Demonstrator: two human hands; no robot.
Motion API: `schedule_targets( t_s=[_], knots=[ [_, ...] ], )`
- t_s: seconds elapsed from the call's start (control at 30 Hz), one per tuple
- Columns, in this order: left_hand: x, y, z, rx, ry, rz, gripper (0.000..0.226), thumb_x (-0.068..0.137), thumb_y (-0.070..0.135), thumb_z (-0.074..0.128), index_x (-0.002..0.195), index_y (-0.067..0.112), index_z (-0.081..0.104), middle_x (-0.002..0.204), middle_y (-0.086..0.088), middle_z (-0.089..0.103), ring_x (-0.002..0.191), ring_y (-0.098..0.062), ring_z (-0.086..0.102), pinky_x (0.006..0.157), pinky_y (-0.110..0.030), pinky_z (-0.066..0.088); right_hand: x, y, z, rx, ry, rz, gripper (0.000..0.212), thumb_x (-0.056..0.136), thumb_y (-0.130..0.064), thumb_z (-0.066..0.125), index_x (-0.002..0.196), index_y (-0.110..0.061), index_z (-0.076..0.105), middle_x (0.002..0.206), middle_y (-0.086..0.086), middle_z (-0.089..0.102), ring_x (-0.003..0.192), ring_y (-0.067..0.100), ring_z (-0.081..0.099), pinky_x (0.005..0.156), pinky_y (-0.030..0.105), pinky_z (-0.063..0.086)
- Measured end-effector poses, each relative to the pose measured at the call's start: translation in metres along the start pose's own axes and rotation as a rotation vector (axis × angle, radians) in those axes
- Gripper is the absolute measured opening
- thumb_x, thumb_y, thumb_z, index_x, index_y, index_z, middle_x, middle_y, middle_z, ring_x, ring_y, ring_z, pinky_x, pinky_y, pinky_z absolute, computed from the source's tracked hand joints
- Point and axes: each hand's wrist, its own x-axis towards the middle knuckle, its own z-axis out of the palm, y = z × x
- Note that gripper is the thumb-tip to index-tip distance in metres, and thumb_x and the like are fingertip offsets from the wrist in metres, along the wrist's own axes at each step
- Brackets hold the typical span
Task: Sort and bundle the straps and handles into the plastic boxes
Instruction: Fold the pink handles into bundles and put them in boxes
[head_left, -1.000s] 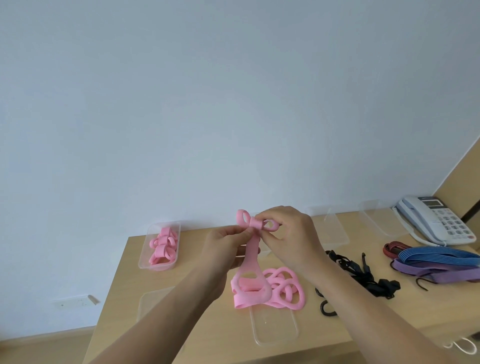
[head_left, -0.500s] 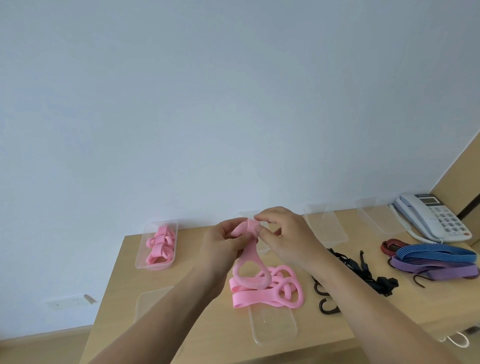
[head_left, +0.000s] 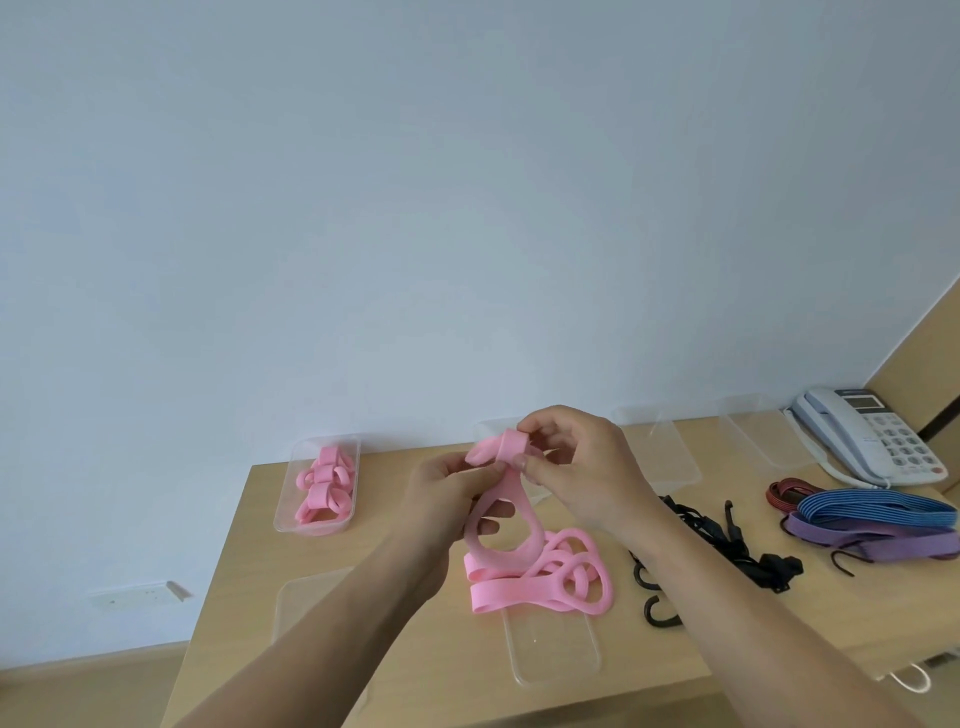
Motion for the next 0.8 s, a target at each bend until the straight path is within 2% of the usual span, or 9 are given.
schedule_targets(
  t_s=[0.13,0.23,0.33,0.4,0.5,0.57,0.63,0.7,0.8],
  knots=[
    [0.000,0.002,-0.004,-0.086,-0.038,0.009,0.032,0.084,0.025,0.074,0.114,0.013,0.073,0.103,-0.015,0.080,0.086,-0.026,0.076,0.073,-0.035,0.059,-0.004,-0.001,0.005,-0.057,0.052,-0.089,0.016,0.080,-0.016,0.083,0.089,-0.025,0.073,0.087,-0.021,0.072,0.082,0.004,0.070,0.073,0.023,0.057],
    [0.001,0.003,-0.005,-0.110,-0.019,-0.009,0.052,0.078,0.036,0.081,0.122,0.014,0.065,0.104,-0.014,0.080,0.089,-0.025,0.078,0.071,-0.033,0.060,-0.007,-0.004,0.011,-0.118,0.068,-0.189,0.018,0.078,-0.013,0.085,0.089,-0.020,0.073,0.089,-0.018,0.072,0.084,0.007,0.070,0.075,0.024,0.057],
    [0.002,0.001,-0.008,-0.114,-0.001,-0.019,0.048,0.084,0.024,0.085,0.124,0.017,0.059,0.100,-0.013,0.081,0.088,-0.026,0.079,0.068,-0.032,0.061,-0.007,-0.005,0.014,-0.180,0.021,-0.244,0.014,0.081,-0.012,0.082,0.092,-0.017,0.074,0.095,-0.014,0.072,0.091,0.008,0.068,0.082,0.030,0.056],
    [0.002,0.000,-0.012,-0.099,0.001,-0.025,0.043,0.089,0.016,0.082,0.124,0.019,0.058,0.098,-0.012,0.081,0.086,-0.027,0.079,0.069,-0.032,0.062,-0.005,-0.005,0.012,-0.167,-0.006,-0.219,0.009,0.086,-0.016,0.079,0.094,-0.020,0.075,0.099,-0.014,0.072,0.098,0.005,0.066,0.086,0.029,0.054],
    [0.004,0.000,-0.019,-0.090,-0.013,-0.034,0.046,0.088,0.010,0.081,0.125,0.022,0.057,0.092,-0.008,0.082,0.085,-0.028,0.080,0.071,-0.035,0.062,-0.001,-0.007,0.012,-0.245,-0.098,-0.100,0.032,0.095,-0.019,0.068,0.126,-0.024,0.066,0.122,-0.013,0.067,0.114,-0.001,0.058,0.097,0.026,0.049],
    [0.005,0.000,-0.024,-0.091,-0.031,-0.035,0.053,0.083,0.009,0.084,0.127,0.022,0.057,0.092,-0.006,0.082,0.086,-0.028,0.080,0.077,-0.041,0.061,0.002,-0.010,0.014,-0.310,-0.226,-0.040,0.035,0.099,-0.019,0.062,0.134,-0.024,0.063,0.130,-0.010,0.064,0.121,0.003,0.056,0.102,0.028,0.047],
    [0.004,-0.001,-0.030,-0.085,-0.043,-0.040,0.065,0.070,0.016,0.087,0.128,0.022,0.058,0.098,-0.008,0.081,0.091,-0.029,0.079,0.085,-0.048,0.061,0.004,-0.014,0.017,-0.305,-0.294,-0.011,0.026,0.100,-0.021,0.060,0.124,-0.023,0.069,0.122,-0.012,0.069,0.115,0.004,0.060,0.100,0.030,0.049],
    [0.003,-0.004,-0.036,-0.078,-0.063,-0.052,0.068,0.063,0.023,0.087,0.126,0.022,0.061,0.104,-0.009,0.081,0.096,-0.030,0.079,0.094,-0.055,0.058,0.003,-0.016,0.019,-0.284,-0.297,0.010,0.020,0.099,-0.021,0.063,0.117,-0.023,0.073,0.113,-0.015,0.072,0.109,0.002,0.063,0.099,0.031,0.050],
    [0.002,-0.012,-0.044,-0.070,-0.133,-0.089,0.058,0.068,0.026,0.085,0.124,0.019,0.067,0.111,-0.007,0.080,0.104,-0.032,0.077,0.097,-0.057,0.056,-0.001,-0.016,0.025,-0.250,-0.267,0.016,0.017,0.095,-0.018,0.067,0.110,-0.022,0.075,0.104,-0.016,0.074,0.102,0.003,0.066,0.097,0.030,0.052]
  ],
)
